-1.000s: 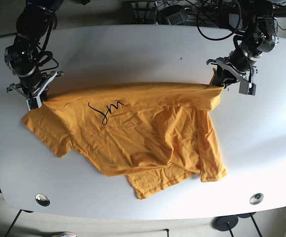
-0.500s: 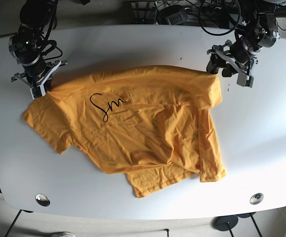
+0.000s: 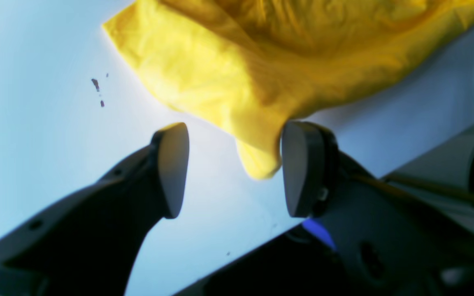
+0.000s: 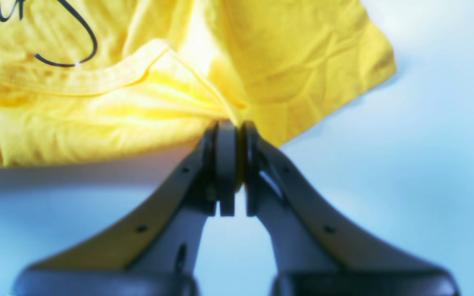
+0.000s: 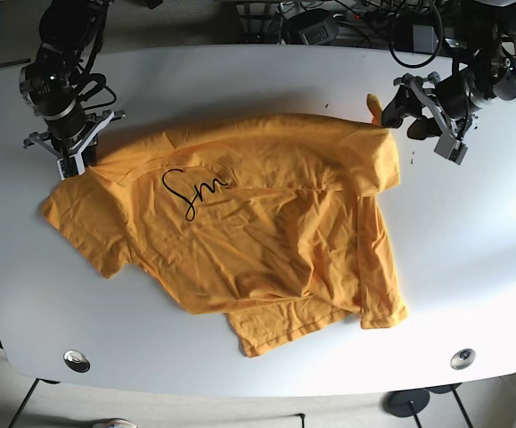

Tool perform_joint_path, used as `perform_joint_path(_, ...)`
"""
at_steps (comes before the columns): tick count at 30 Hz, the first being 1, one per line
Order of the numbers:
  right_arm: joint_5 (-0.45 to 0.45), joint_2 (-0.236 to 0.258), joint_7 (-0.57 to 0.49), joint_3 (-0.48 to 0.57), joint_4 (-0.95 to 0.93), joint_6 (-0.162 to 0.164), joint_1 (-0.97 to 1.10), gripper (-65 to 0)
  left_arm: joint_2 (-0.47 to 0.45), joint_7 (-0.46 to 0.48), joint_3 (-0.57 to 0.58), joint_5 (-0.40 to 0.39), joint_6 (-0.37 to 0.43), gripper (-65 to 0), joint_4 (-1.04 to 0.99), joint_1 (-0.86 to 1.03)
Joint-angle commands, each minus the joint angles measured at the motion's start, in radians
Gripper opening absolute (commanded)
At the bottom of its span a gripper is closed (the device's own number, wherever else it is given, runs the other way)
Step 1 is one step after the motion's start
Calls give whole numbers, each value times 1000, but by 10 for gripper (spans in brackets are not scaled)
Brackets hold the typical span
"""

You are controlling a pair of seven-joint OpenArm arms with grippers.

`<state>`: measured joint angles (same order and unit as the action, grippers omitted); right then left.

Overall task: Fold the T-shirt properly
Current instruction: 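Release the left gripper and move it to the shirt's hem corner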

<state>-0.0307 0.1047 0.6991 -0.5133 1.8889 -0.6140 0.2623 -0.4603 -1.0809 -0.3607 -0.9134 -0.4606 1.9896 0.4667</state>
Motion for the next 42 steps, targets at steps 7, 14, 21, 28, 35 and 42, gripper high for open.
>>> perform_joint_path(7, -13, 11, -26, -5, 21, 1, -10, -633, -27, -6, 7, -17, -73, -317, 1, -136)
perform_joint_path(14, -13, 10, -28, -5, 21, 1, -10, -633, 102, -6, -37, 169, 53, -312, -178, -437)
perform_joint_path(21, -13, 7, -28, -5, 19, 1, -27, -633, 239, 86, -36, 569, 59, -299, -522, -800)
perform_joint_path(28, -13, 7, -28, -5, 21, 1, -30, -633, 280, 405, -34, 782, 59, -175, -988, -1034)
perform_joint_path(35, -13, 7, -28, -5, 21, 1, -30, -633, 274, 718, 48, 801, 59, -175, -1479, -1164)
perform_joint_path(42, -13, 7, -28, -5, 21, 1, -48, -633, 303, 782, 56, 799, 59, -321, -1559, -1155)
